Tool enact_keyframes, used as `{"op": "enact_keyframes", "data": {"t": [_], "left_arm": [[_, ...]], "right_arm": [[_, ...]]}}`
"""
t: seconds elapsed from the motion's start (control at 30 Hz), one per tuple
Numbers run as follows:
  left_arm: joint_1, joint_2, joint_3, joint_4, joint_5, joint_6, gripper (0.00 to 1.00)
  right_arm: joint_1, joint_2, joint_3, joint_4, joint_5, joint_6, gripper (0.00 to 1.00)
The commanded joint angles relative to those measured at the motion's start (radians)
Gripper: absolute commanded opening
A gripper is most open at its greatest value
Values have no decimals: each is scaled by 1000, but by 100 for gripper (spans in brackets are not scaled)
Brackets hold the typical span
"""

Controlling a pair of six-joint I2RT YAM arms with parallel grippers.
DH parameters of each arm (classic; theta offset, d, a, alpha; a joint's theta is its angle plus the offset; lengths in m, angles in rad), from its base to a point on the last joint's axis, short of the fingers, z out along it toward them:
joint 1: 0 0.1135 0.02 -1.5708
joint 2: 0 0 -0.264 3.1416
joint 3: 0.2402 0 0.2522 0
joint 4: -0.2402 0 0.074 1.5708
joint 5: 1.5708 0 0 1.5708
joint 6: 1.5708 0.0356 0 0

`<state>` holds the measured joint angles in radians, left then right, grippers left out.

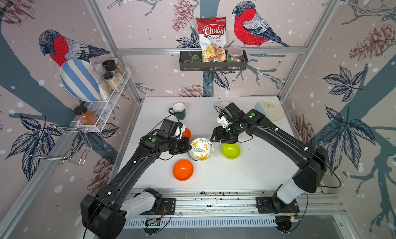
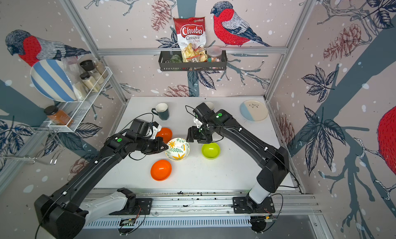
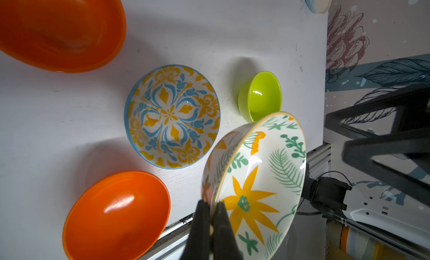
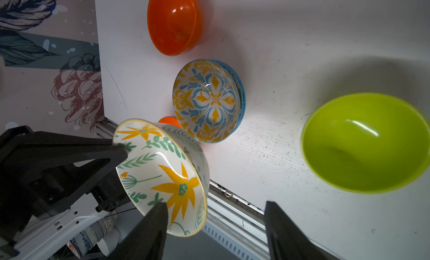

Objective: Stack the bowls
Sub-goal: Place the bowl on the bowl.

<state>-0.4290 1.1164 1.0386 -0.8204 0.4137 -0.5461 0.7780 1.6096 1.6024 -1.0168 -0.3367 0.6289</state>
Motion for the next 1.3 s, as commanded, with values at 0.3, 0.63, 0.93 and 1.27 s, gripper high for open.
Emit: {"op": "enact_keyframes", "data": {"t": [0.3,0.63,0.93,1.27], "left_arm": [[62,112,-45,127,-67,-17,0],[74,144,-118,281,-43,-43,0],[74,154,-155,325,-59,-54,0],[74,138,-203,358,-66,-72,0]], "right_arm": [[-172,-157,-149,65,-36,-25,64],[-175,-175,-222,92,-59,-29,57],[-174,-186,-250,99,-61,-32,56],[-167,-196,-266,113,-82,-24,55]]}}
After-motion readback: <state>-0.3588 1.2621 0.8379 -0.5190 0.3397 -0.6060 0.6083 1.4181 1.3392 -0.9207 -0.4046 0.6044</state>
